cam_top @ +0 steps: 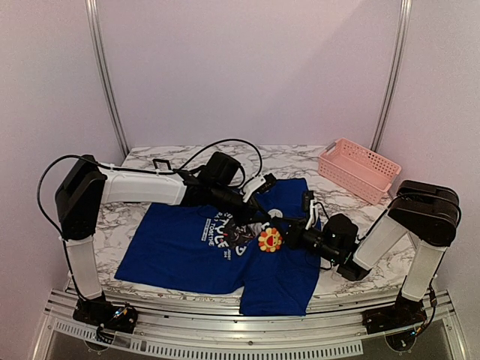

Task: Pin the brooch onto the clothing
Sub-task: Pin the brooch onto the flattened clothing.

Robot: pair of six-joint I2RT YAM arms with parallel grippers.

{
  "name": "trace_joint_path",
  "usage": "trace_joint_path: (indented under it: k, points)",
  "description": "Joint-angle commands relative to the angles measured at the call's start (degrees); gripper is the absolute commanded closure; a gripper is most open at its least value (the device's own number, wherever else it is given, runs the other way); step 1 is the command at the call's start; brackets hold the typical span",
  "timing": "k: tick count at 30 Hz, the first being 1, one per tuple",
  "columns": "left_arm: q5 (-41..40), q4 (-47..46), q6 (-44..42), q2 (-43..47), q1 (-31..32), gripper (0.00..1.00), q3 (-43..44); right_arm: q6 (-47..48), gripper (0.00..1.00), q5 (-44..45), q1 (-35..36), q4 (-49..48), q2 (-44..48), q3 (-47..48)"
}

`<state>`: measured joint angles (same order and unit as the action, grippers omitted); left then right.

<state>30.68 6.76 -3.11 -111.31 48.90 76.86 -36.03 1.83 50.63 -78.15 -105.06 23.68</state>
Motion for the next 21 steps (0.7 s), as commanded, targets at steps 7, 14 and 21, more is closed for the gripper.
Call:
trace_joint_path:
  k: [7,14,21]
  points:
    - [-2.10,2.18,1.50,2.01,1.19,1.00,-0.93,-2.42,0.88,6.74,-0.80,-9.03,0.46,-3.46]
    - [-3.00,2.21,1.41,2.06,1.10,1.00,-0.92,-2.64,0.84,7.32,-0.82,-9.33,0.83,-4.21]
    - [-3.00,1.72,1.21,1.89,1.45,1.00,-0.83,0.55,0.81,5.21,-0.83,-4.58,1.17,0.61]
